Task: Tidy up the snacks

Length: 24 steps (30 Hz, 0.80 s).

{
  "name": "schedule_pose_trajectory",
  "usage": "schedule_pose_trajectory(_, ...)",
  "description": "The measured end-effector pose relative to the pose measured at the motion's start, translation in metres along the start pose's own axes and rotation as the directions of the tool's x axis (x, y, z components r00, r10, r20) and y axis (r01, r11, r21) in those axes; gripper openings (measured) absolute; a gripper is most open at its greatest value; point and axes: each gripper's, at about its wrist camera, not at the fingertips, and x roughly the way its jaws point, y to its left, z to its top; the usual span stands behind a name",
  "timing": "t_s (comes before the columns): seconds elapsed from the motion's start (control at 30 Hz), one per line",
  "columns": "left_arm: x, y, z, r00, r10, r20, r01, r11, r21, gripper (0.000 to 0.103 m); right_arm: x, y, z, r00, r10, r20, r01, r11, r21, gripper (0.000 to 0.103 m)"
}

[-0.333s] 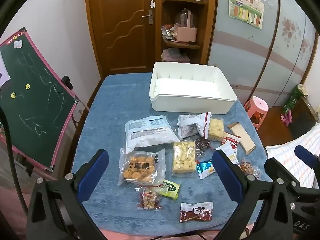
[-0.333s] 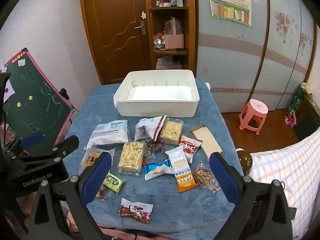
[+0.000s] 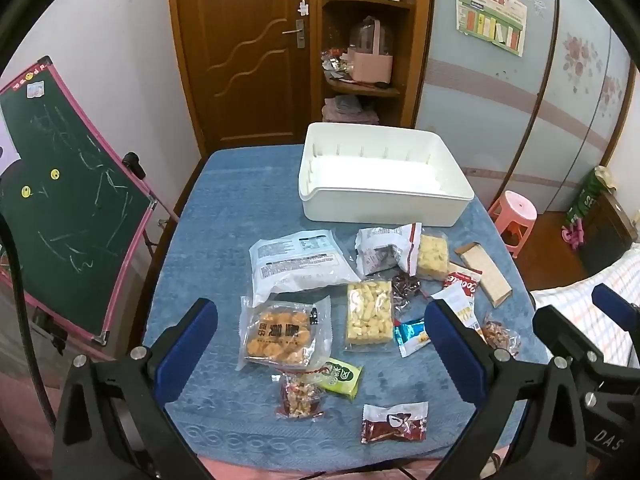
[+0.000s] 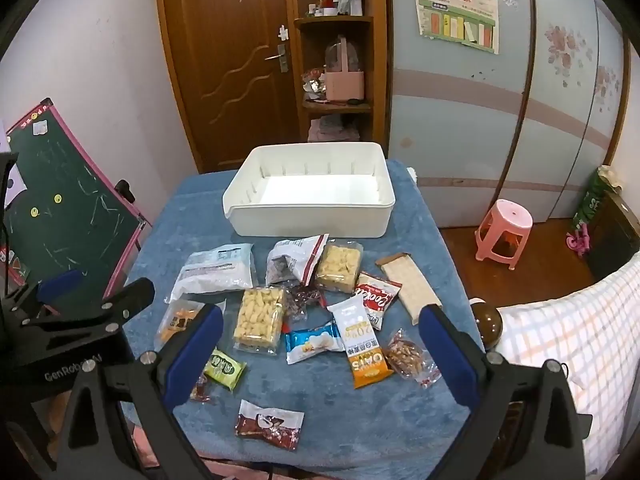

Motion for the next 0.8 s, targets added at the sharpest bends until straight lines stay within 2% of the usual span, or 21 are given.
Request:
schedule_pose_trajectory(0.27, -0.002, -0.001, 0.000, 1.000, -0.001, 0.006, 0.001, 1.000, 0.003, 0.103, -0.004, -0.031, 0.003, 1.000, -0.008, 0.013, 0.007, 1.000, 0.029, 0.099)
schedule_pose_trajectory(0.8, -0.003, -0.008, -0.002, 1.000, -0.023, 0.009, 0.023, 1.000, 0.020, 0.103, -0.004, -0.037, 0.006, 0.999, -0.032, 0.008, 0.032, 0.998, 0.053, 0.099)
